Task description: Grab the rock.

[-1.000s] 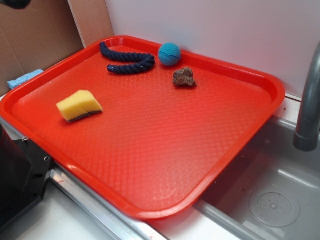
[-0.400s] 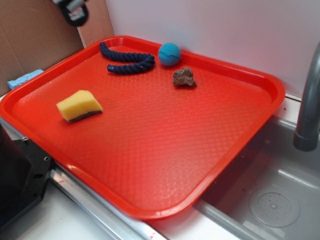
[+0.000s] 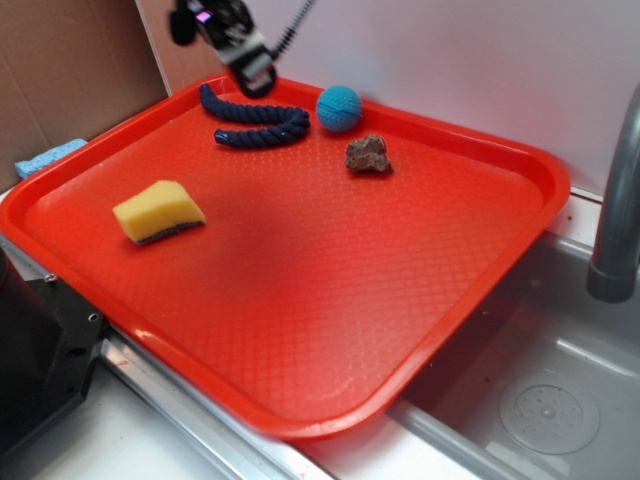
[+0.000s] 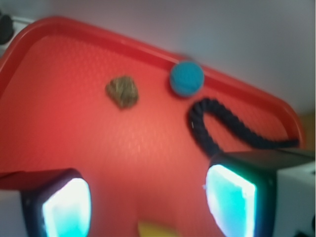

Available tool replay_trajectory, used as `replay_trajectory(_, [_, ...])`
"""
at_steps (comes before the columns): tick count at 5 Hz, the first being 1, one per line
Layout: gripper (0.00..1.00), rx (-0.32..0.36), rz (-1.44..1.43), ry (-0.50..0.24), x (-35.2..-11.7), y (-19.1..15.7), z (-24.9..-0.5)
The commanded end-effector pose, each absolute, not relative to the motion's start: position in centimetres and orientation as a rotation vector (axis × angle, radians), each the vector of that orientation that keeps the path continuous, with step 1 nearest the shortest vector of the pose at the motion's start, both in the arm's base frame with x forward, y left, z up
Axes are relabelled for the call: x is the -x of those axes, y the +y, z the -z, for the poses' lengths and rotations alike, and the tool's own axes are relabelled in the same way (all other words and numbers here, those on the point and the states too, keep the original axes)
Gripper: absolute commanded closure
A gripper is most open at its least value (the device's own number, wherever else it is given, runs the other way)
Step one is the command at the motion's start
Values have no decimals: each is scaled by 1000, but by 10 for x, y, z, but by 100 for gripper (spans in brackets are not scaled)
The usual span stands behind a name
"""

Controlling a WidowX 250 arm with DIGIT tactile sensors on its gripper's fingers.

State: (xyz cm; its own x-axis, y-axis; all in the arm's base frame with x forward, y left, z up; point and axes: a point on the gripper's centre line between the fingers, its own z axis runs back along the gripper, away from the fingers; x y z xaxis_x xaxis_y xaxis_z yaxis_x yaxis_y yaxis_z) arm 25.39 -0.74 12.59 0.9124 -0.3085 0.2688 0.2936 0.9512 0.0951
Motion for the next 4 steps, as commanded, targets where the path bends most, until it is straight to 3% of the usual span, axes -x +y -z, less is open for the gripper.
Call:
replay_trajectory(1, [0,-19,382,-367,-303,-28,-91])
replay_trajectory(2, [0,31,434,-367,-314,-36,-72])
replay_trajectory(4, [0,46,483,-314,-321,-47,-46])
